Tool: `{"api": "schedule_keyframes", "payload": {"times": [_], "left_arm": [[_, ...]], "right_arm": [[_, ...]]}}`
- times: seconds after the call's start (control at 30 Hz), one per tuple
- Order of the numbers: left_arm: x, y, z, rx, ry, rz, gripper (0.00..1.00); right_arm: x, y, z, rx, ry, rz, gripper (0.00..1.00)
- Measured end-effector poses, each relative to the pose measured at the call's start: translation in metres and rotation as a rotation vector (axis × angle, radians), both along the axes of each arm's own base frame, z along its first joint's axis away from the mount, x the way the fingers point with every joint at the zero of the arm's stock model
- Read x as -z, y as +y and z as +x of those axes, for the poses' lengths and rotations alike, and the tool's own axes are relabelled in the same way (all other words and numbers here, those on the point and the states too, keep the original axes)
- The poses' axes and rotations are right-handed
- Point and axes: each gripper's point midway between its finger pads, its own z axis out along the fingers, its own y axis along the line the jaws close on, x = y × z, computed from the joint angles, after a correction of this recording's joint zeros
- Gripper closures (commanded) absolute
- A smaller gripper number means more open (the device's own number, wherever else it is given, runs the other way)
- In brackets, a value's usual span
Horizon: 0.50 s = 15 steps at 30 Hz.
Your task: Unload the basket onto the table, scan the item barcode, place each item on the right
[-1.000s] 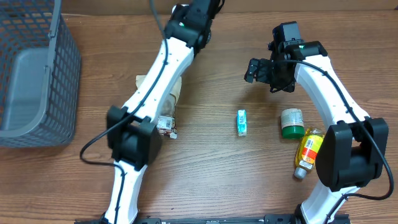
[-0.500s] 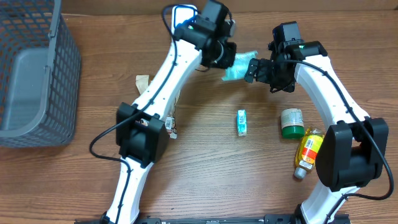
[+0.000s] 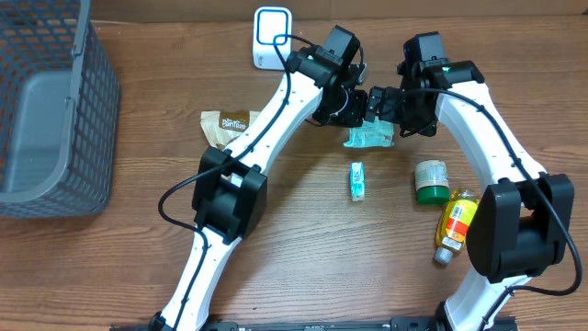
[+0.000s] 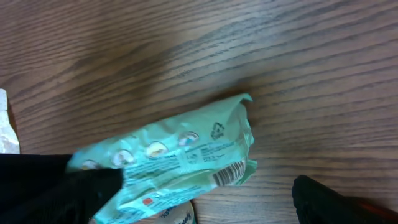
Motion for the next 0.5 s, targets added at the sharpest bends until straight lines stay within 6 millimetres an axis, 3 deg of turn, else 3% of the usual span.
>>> {"api": "schedule_keyframes", "payload": {"times": [0.5], "left_arm": [[0.005, -0.0028, -0.0053, 0.011, 0.022, 0.0, 0.93]], "right_arm": [[0.0004, -0.0024, -0.0001, 0.004, 0.001, -0.011, 0.0]]}}
